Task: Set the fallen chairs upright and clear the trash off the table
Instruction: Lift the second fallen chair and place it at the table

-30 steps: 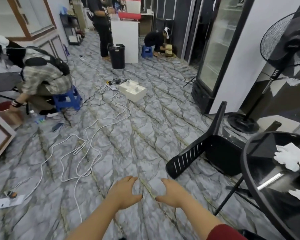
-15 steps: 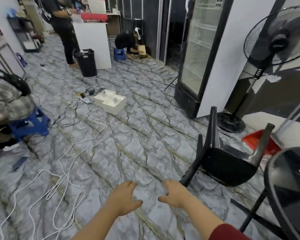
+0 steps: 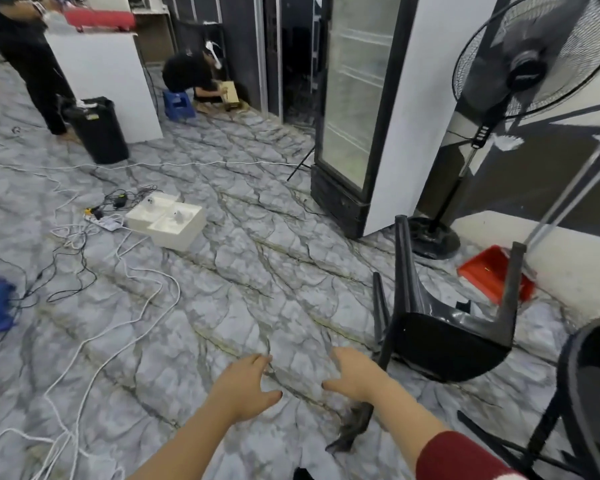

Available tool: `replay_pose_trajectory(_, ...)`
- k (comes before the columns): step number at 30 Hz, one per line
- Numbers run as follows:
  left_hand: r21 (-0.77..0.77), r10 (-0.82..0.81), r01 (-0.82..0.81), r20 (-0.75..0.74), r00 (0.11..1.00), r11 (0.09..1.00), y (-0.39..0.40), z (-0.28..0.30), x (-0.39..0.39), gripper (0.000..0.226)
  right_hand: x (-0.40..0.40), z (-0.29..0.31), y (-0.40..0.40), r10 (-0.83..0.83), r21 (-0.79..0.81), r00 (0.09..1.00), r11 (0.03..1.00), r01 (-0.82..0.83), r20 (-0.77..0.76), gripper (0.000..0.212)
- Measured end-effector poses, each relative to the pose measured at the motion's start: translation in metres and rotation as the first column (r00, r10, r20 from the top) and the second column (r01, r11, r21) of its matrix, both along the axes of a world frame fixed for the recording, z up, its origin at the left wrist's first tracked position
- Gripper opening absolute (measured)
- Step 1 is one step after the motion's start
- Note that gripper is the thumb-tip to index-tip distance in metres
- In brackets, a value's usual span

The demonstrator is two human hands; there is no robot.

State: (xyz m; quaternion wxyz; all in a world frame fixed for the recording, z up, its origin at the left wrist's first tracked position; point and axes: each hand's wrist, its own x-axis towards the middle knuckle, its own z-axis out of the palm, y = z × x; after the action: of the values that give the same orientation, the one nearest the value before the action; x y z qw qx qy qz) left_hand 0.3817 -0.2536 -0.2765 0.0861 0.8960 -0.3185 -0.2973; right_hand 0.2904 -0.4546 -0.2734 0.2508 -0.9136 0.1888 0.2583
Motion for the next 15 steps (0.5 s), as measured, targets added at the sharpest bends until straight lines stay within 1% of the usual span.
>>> replay_pose_trajectory(2, 0.014, -0.021, 0.021, -0.003, 1.0, 1.0, -0.026, 0.001, 0.029, 0.077, 0.024, 0.002, -0.023, -0.033, -0.001, 0.999, 0.999, 0.033, -0.01, 0.071)
replay_pose_trajectory(5, 0.023, -0.051, 0.051, -0.004, 0.999, 0.998, -0.063, 0.004, 0.069, 0.077, 0.056, 0.001, -0.056, -0.06, 0.001, 0.998, 0.998, 0.06, -0.027, 0.074)
replay_pose_trajectory(11, -0.007, -0.14, 0.14, 0.021, 0.99, 0.99, -0.125, 0.005, 0.128, 0.076, 0.097, 0.01, -0.105, -0.148, 0.004, 0.989, 0.989, 0.148, 0.004, 0.071)
replay_pose_trajectory(15, -0.003, -0.226, 0.226, 0.009, 0.974, 0.974, -0.165, 0.003, 0.163, 0.077, 0.118, 0.005, -0.133, -0.236, 0.012, 0.972, 0.972, 0.236, -0.014, 0.079)
